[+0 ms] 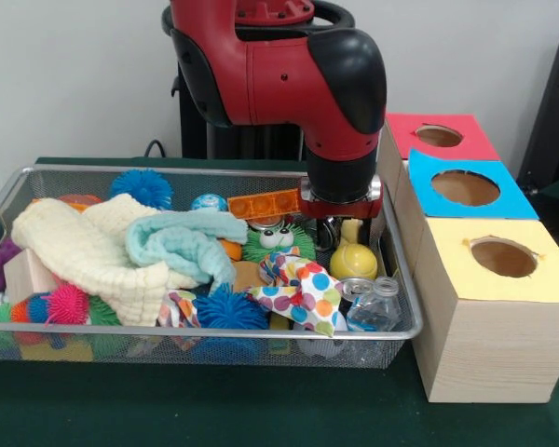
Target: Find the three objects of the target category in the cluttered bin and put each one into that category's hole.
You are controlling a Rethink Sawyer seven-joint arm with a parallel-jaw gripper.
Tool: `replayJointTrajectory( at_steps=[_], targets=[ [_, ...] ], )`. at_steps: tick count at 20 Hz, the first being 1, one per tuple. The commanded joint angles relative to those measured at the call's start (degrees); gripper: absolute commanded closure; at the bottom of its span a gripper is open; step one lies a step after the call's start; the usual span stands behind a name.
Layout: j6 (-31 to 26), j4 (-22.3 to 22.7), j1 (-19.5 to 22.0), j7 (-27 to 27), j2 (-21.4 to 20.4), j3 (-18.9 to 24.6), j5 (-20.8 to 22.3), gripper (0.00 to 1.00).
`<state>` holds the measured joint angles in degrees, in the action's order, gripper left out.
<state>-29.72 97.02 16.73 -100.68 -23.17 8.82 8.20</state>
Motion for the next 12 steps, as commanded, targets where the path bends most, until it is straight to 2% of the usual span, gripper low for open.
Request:
replayJointTrajectory(
  at_steps=[1,3,4,12],
  targets=[
    [-2.7,-1.4,0.8,-1.6,5.0,5.5,-0.7,0.00],
    [-3.2,-1.4,0.8,-1.1,5.0,5.5,-0.5,0.00],
    [-3.4,-1.4,0.8,-0.9,5.0,5.5,-0.3,1.00],
    [-4.0,-2.8,1.1,-0.3,5.6,5.2,0.0,1.00]
  ],
)
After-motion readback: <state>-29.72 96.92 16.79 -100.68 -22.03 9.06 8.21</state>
